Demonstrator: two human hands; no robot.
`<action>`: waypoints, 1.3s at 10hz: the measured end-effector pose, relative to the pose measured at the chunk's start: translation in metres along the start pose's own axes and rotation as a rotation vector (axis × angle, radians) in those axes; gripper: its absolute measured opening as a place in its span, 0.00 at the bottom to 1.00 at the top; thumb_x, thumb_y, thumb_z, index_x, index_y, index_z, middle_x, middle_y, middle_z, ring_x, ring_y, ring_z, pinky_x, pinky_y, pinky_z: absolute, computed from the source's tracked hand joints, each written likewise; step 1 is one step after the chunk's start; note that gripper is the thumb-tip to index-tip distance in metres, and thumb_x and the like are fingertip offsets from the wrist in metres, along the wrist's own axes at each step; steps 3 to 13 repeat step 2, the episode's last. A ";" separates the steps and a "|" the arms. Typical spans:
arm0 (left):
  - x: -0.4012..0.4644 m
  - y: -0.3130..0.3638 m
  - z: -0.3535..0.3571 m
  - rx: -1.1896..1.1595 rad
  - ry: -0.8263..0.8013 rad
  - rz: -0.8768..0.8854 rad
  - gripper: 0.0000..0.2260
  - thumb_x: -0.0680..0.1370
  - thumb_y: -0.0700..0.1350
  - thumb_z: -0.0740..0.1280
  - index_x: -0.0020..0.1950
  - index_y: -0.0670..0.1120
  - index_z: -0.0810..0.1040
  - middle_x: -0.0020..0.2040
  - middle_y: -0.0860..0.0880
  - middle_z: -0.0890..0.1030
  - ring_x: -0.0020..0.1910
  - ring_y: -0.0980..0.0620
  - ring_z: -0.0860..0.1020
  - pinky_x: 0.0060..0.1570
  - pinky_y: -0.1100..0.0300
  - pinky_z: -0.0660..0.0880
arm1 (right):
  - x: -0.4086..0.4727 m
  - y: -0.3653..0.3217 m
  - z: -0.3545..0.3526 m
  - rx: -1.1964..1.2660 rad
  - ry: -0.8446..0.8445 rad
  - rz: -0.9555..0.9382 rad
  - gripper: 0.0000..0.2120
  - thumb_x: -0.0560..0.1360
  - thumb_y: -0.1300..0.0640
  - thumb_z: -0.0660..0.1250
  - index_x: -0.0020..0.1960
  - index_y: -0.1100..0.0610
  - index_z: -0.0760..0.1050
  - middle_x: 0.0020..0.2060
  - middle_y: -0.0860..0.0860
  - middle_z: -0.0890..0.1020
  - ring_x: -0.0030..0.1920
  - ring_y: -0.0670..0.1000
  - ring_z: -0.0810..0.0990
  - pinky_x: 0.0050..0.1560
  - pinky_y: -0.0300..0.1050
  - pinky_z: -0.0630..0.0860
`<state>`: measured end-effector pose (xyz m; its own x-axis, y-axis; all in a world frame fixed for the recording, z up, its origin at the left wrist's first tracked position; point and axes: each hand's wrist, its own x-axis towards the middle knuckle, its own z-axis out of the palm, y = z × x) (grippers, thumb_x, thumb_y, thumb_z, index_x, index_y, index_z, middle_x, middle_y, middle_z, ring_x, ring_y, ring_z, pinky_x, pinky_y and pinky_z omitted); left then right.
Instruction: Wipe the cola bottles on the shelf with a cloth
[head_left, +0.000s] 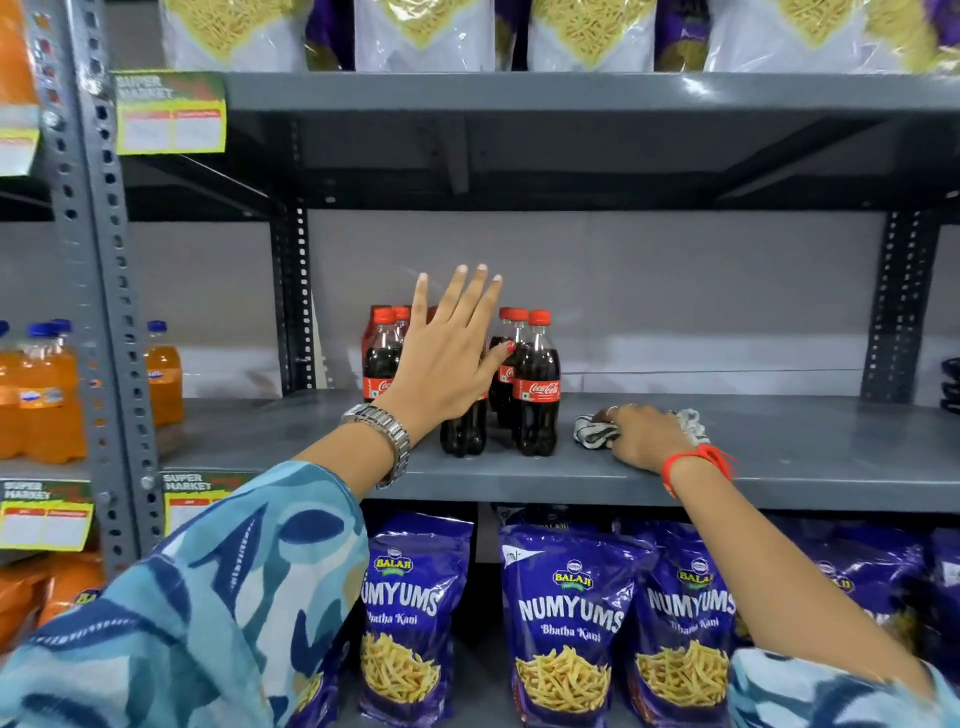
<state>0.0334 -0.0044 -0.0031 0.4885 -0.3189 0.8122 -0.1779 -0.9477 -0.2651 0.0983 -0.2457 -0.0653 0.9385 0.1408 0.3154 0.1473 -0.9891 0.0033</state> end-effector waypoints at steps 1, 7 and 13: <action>-0.005 -0.007 -0.007 0.023 0.013 -0.017 0.30 0.78 0.59 0.46 0.76 0.46 0.46 0.78 0.46 0.50 0.77 0.48 0.46 0.71 0.45 0.35 | -0.001 -0.003 -0.006 0.160 -0.041 0.046 0.27 0.75 0.59 0.59 0.73 0.50 0.63 0.70 0.56 0.69 0.69 0.57 0.67 0.68 0.54 0.62; -0.007 -0.011 -0.013 0.017 0.025 -0.051 0.31 0.78 0.60 0.46 0.76 0.45 0.46 0.78 0.46 0.49 0.77 0.48 0.46 0.71 0.45 0.35 | -0.004 -0.005 -0.017 0.305 0.149 0.062 0.30 0.73 0.58 0.59 0.75 0.53 0.58 0.69 0.59 0.70 0.67 0.59 0.68 0.68 0.57 0.63; -0.007 -0.011 -0.013 0.017 0.025 -0.051 0.31 0.78 0.60 0.46 0.76 0.45 0.46 0.78 0.46 0.49 0.77 0.48 0.46 0.71 0.45 0.35 | -0.004 -0.005 -0.017 0.305 0.149 0.062 0.30 0.73 0.58 0.59 0.75 0.53 0.58 0.69 0.59 0.70 0.67 0.59 0.68 0.68 0.57 0.63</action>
